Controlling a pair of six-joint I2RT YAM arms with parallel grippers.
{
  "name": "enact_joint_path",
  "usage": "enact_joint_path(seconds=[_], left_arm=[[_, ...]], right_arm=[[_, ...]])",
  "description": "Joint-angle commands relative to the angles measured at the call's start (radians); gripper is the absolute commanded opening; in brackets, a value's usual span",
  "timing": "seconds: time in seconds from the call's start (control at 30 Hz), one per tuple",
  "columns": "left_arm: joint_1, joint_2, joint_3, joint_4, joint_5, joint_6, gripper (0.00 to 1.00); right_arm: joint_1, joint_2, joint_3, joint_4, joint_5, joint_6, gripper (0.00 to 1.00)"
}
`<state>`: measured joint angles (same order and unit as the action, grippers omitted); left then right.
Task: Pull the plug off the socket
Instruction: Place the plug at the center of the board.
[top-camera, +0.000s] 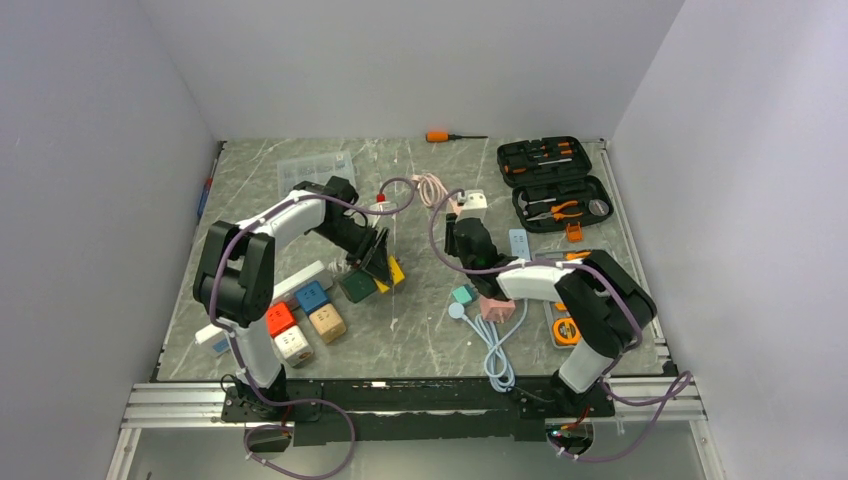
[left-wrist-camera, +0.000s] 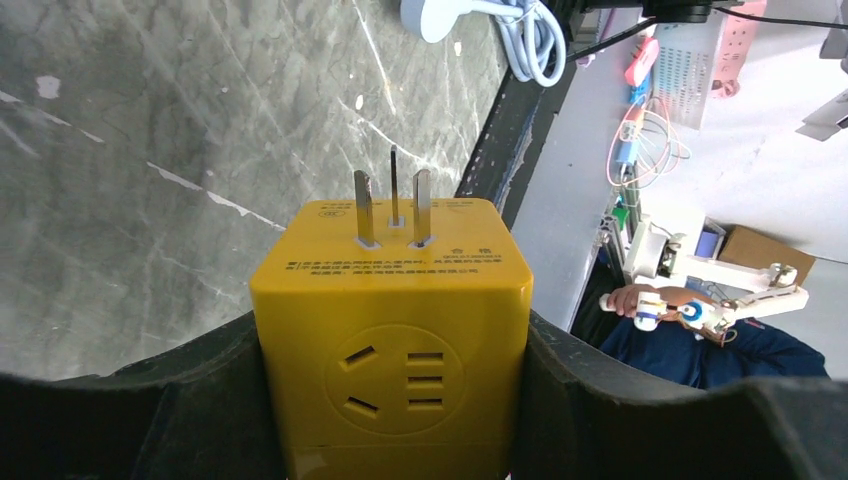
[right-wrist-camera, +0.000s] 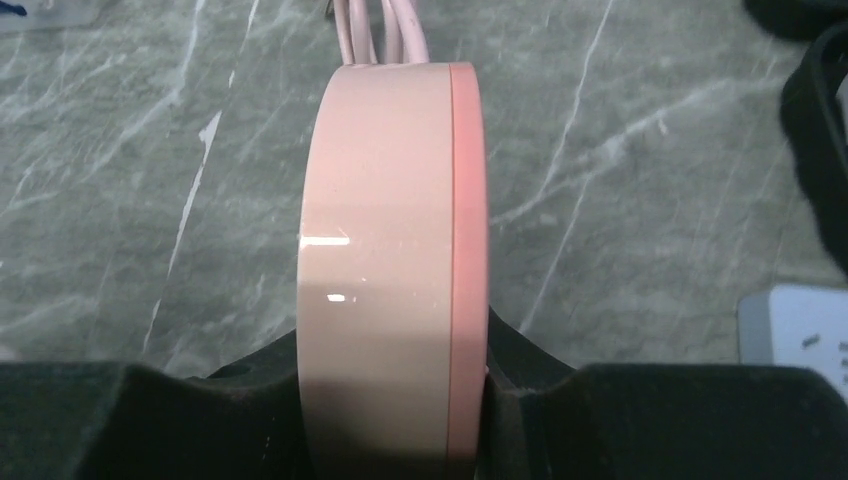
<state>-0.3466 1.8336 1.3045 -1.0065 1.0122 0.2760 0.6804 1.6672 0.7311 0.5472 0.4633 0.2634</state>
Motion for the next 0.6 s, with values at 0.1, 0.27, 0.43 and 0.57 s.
enact_joint_path(seconds=[0.1, 0.27, 0.43, 0.57], left_arm=[[-0.016, -0.057, -0.001, 0.085, 0.001, -0.053, 0.00], [-0.034, -0.089, -0.085, 0.264, -0.017, -0.212, 0.00], [-0.049, -0.115, -0.172, 0.463, -0.024, -0.376, 0.00], [-0.072, -0.120, -0.223, 0.595, -0.048, -0.480, 0.05]], right_arm=[[0.004, -0.176, -0.024, -0.401, 0.101, 0.345, 0.21], [-0.004, -0.222, -0.056, -0.567, 0.071, 0.501, 0.63], [-0.015, -0.255, -0.070, -0.602, 0.067, 0.540, 0.83], [-0.019, -0.321, -0.091, -0.596, 0.084, 0.534, 0.87]])
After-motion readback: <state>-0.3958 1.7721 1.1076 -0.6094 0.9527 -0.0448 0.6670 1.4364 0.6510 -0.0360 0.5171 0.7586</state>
